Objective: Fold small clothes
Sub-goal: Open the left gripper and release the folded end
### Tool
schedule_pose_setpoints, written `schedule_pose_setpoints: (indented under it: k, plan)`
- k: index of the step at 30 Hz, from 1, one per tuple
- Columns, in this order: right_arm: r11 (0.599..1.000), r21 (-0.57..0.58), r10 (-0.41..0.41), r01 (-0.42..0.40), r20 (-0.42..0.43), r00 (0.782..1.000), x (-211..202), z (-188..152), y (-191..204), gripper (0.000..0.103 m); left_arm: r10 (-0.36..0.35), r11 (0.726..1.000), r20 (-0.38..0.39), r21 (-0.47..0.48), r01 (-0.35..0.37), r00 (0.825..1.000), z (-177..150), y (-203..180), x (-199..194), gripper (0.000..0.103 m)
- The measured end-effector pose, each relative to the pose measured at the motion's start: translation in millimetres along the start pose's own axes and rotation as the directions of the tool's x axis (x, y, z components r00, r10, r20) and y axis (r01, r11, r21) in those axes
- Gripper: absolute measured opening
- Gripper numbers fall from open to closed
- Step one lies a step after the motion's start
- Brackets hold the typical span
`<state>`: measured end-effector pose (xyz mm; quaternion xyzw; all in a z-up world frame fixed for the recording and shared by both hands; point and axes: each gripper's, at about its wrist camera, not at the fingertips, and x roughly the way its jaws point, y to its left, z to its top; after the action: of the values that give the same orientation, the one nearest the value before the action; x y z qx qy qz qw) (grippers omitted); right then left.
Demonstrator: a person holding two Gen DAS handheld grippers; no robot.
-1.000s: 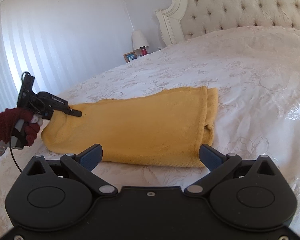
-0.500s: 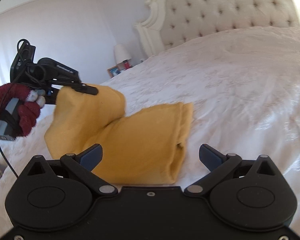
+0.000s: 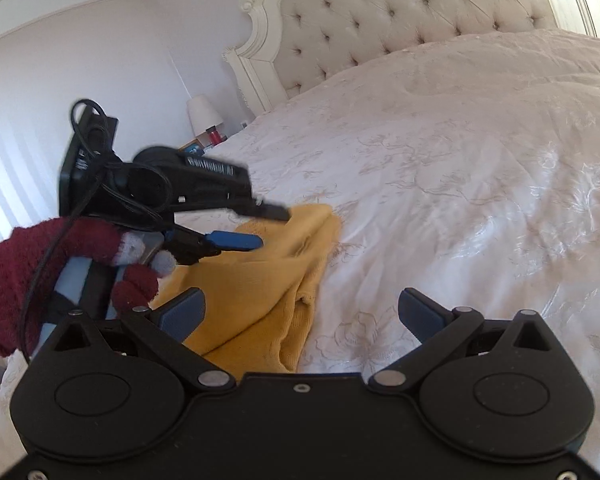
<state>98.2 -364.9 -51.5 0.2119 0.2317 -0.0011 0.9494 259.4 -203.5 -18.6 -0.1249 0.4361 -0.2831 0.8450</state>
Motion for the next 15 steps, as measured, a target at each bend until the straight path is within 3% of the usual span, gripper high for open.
schedule_pose_setpoints:
  k: [4, 7, 11, 15]
  plan:
    - [1.000, -0.016, 0.007, -0.007, -0.006, 1.000, 1.0, -3.1, 1.8, 0.102, -0.016, 0.985, 0.081, 0.172, 0.002, 0.997, -2.2, -17.5, -29.4, 0.063]
    - [0.999, -0.038, 0.022, -0.022, -0.005, 1.000, 3.4, -7.5, 6.0, 0.102, 0.028, 0.966, 0.137, 0.251, -0.061, 0.990, -8.2, -11.5, -52.3, 0.067]
    - [0.997, -0.069, 0.043, -0.043, -0.002, 0.999, 8.1, -15.0, 12.6, 0.102, 0.122, 0.953, 0.174, 0.254, -0.164, 0.977, -26.6, 19.0, -70.3, 0.067]
    - [0.993, -0.101, 0.058, -0.058, -0.006, 0.998, 11.3, -22.0, 17.8, 0.102, 0.206, 0.942, 0.126, 0.241, -0.232, 0.970, -57.6, 57.8, -73.6, 0.067]
